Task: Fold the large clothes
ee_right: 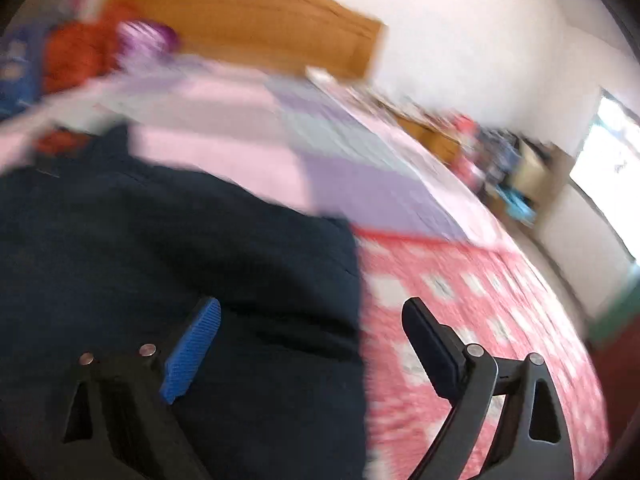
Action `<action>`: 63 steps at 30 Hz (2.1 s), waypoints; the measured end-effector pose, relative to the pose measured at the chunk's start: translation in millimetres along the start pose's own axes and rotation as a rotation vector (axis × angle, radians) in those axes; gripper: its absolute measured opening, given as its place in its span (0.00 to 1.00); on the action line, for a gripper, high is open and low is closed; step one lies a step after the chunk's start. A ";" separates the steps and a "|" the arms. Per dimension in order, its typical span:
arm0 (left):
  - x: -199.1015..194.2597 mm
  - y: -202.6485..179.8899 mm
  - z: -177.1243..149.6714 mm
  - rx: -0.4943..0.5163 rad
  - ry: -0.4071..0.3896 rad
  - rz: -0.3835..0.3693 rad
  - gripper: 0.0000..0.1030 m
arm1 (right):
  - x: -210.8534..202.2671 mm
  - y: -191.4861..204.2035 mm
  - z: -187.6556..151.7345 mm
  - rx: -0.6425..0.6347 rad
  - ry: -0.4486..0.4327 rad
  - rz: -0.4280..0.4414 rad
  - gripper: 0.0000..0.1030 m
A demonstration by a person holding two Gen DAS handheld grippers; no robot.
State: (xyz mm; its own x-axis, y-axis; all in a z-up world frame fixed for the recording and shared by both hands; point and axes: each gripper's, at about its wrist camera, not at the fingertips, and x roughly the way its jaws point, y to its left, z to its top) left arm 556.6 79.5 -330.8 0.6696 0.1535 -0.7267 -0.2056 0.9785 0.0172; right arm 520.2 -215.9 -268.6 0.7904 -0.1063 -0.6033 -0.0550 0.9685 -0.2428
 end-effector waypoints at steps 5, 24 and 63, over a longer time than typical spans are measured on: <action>-0.3 -0.9 0.1 0.006 -0.001 0.007 1.00 | 12.4 55.9 26.3 0.032 0.077 0.252 0.92; -2.8 -2.5 1.3 0.013 -0.012 0.009 1.00 | 62.2 -40.1 -29.1 0.087 0.142 -0.019 0.84; -192.4 358.0 -135.9 -0.370 0.026 0.333 1.00 | -78.3 195.6 8.5 0.027 0.028 0.188 0.84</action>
State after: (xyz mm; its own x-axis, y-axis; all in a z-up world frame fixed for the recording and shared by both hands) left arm 257.2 381.6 -278.1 0.5075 0.4416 -0.7398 -0.6484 0.7613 0.0097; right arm 452.7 -16.2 -262.4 0.7502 0.0713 -0.6573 -0.1837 0.9775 -0.1035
